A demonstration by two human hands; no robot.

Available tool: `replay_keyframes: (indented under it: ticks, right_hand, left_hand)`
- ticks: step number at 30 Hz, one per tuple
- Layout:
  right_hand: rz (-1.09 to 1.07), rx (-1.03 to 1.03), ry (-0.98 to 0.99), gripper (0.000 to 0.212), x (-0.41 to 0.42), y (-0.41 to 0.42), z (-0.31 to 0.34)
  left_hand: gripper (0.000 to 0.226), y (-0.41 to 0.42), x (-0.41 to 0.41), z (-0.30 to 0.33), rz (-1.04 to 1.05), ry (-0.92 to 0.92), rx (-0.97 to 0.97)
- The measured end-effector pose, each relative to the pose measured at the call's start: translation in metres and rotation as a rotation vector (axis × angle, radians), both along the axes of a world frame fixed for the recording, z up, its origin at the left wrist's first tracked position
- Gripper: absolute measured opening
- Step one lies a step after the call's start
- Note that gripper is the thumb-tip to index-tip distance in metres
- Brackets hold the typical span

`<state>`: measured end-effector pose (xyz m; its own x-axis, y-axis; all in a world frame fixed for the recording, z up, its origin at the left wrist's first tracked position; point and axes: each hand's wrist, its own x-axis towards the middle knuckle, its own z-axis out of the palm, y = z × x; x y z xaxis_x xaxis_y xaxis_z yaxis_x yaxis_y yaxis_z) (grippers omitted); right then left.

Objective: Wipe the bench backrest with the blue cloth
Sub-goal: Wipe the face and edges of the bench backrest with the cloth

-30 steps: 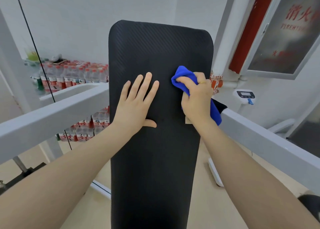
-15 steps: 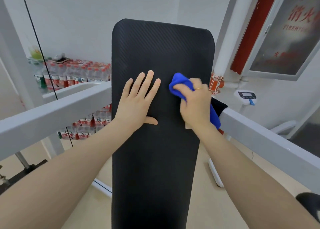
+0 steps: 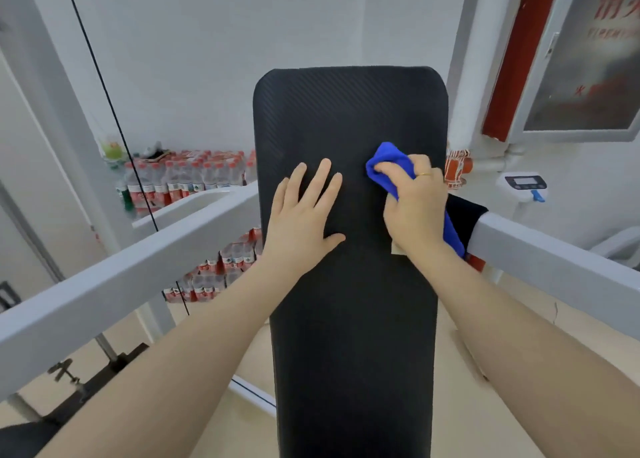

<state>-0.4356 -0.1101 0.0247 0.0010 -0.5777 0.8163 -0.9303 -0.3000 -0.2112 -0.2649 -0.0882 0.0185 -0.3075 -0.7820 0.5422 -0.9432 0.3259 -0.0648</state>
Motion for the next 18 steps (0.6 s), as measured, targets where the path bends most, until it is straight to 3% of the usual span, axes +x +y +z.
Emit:
replay_keyframes:
  ticks: [3, 6, 8, 10, 13, 18]
  right_hand:
    - [0.013, -0.041, -0.073, 0.047, 0.007, -0.008, 0.008]
    - [0.122, -0.111, 0.191, 0.045, 0.032, 0.005, -0.036]
    - [0.182, -0.091, 0.333, 0.045, 0.044, 0.018, -0.068]
    - [0.224, -0.107, 0.37, 0.045, 0.043, 0.019, -0.072]
    - [0.201, -0.125, 0.407, 0.044, 0.032, 0.007, -0.041]
    - [0.082, -0.056, -0.02, 0.039, 0.024, -0.015, 0.018]
  left_hand:
    - [0.089, 0.01, 0.025, -0.004, 0.061, 0.2, -0.014]
    - [0.107, 0.012, 0.047, -0.009, 0.174, 0.436, 0.045]
    - [0.118, 0.01, 0.052, -0.017, 0.126, 0.715, 0.229]
    - [0.114, 0.012, 0.053, -0.025, -0.024, 0.949, 0.425]
    - [0.103, 0.015, 0.054, -0.031, -0.046, 0.857, 0.464]
    - [0.106, 0.009, 0.054, -0.024, 0.067, 0.752, 0.495]
